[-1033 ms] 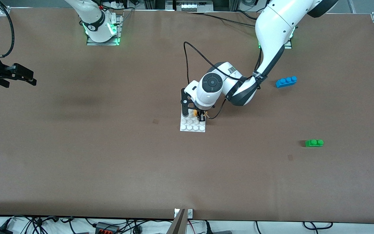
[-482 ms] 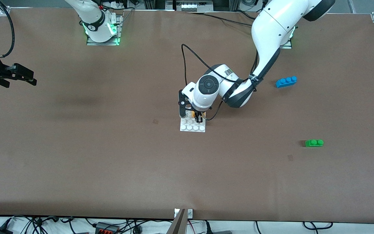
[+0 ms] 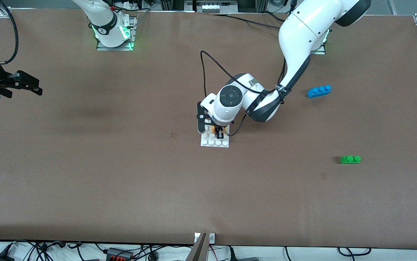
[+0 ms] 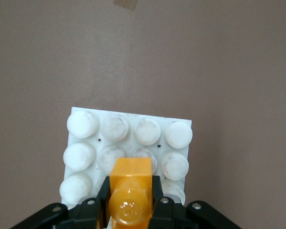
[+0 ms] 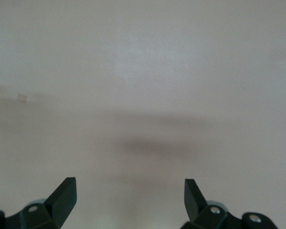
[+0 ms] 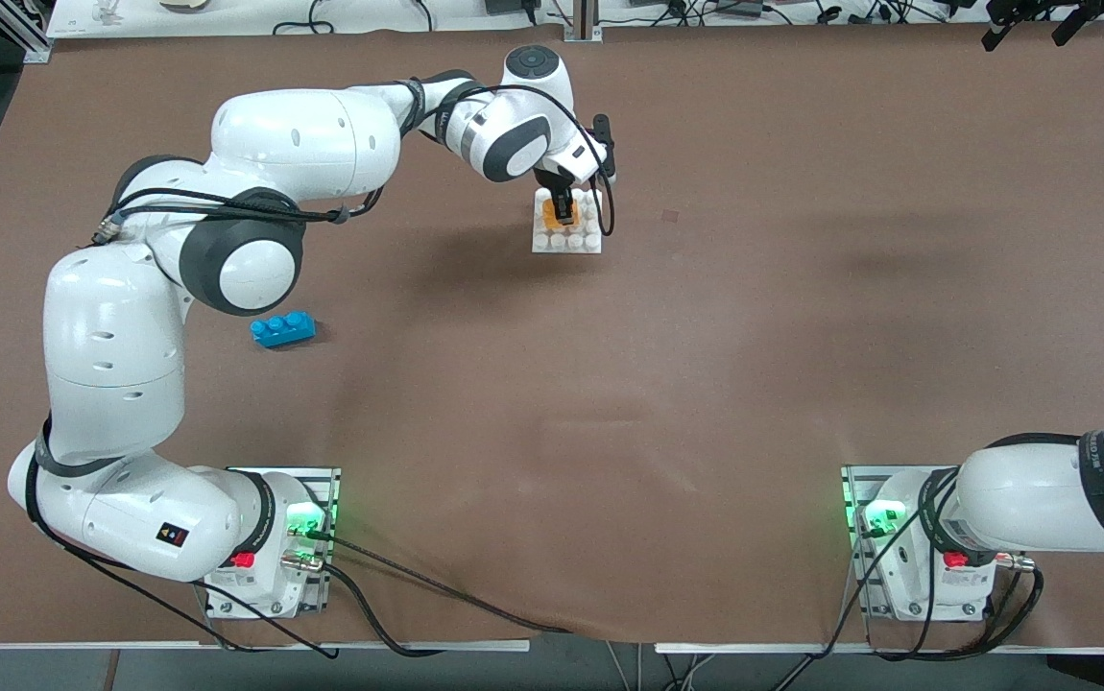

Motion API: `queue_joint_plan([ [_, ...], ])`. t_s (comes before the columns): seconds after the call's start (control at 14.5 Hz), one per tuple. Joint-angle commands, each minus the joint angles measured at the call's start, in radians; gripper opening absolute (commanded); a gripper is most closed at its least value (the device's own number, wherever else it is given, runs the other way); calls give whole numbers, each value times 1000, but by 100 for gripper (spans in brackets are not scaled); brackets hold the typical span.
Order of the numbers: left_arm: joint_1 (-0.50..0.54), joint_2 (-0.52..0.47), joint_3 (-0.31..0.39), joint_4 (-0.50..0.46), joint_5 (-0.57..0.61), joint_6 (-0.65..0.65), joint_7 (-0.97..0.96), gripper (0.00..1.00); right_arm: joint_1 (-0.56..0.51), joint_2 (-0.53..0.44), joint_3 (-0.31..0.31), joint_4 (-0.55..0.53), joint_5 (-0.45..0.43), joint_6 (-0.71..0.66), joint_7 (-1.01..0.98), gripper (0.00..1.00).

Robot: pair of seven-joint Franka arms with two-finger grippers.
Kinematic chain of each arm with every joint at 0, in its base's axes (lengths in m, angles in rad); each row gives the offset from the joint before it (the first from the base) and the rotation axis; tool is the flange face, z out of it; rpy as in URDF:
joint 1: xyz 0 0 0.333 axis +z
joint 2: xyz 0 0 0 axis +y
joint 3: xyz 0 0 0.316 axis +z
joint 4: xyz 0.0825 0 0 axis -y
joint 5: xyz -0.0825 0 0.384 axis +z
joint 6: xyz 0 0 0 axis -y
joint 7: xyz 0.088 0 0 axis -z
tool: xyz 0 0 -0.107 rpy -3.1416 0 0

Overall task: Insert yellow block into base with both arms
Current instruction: 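Lower the yellow block onto the base studs with the left gripper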

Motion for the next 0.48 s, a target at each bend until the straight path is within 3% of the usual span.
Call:
queue_joint_plan([
  [0.0,-42,26,36,57,35,-14,-11,2,5,2,-2,13,3,-17,-8,100],
  [0.41,-44,44,41,62,75,-11,-13,2,5,1,-2,13,3,-17,-8,100],
])
